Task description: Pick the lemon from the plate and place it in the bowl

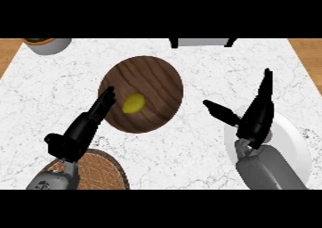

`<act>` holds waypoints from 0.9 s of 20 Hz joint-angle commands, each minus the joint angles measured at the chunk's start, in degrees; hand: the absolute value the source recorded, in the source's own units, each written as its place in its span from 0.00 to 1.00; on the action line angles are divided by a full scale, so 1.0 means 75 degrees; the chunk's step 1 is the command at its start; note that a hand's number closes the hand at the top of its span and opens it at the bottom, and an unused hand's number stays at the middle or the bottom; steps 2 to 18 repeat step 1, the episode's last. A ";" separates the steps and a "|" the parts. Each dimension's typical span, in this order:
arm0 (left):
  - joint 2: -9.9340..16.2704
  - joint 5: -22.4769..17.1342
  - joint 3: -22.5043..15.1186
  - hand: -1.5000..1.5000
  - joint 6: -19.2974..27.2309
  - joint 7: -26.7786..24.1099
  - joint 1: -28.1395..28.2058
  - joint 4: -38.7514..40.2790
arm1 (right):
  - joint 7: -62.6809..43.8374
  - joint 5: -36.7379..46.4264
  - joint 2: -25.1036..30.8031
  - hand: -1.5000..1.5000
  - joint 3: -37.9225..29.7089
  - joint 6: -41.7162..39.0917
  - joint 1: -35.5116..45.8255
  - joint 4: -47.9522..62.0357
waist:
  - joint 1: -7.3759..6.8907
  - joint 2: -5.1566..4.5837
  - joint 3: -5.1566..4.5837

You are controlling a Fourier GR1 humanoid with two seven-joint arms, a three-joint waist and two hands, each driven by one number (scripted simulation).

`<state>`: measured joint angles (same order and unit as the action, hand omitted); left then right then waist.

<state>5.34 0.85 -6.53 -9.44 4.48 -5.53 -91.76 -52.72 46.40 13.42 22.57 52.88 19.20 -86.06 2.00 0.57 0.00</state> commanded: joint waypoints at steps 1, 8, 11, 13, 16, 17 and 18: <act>-0.0132 0.0095 -0.0091 0.50 0.0046 -0.0118 -0.0025 0.0027 | -0.0049 -0.0374 0.0872 0.00 -0.0106 -0.0475 -0.1473 -0.2280 | -0.0081 -0.0028 -0.0003; -0.0132 0.0095 -0.0091 0.50 0.0046 -0.0118 -0.0025 0.0027 | -0.0049 -0.0374 0.0872 0.00 -0.0106 -0.0475 -0.1473 -0.2280 | -0.0081 -0.0028 -0.0003; -0.0132 0.0095 -0.0091 0.50 0.0046 -0.0118 -0.0025 0.0027 | -0.0049 -0.0374 0.0872 0.00 -0.0106 -0.0475 -0.1473 -0.2280 | -0.0081 -0.0028 -0.0003; -0.0132 0.0095 -0.0091 0.50 0.0046 -0.0118 -0.0025 0.0027 | -0.0049 -0.0374 0.0872 0.00 -0.0106 -0.0475 -0.1473 -0.2280 | -0.0081 -0.0028 -0.0003; -0.0132 0.0095 -0.0091 0.50 0.0046 -0.0118 -0.0025 0.0027 | -0.0049 -0.0374 0.0872 0.00 -0.0106 -0.0475 -0.1473 -0.2280 | -0.0081 -0.0028 -0.0003; -0.0132 0.0095 -0.0091 0.50 0.0046 -0.0118 -0.0025 0.0027 | -0.0049 -0.0374 0.0872 0.00 -0.0106 -0.0475 -0.1473 -0.2280 | -0.0081 -0.0028 -0.0003; -0.0132 0.0095 -0.0091 0.50 0.0046 -0.0118 -0.0025 0.0027 | -0.0049 -0.0374 0.0872 0.00 -0.0106 -0.0475 -0.1473 -0.2280 | -0.0081 -0.0028 -0.0003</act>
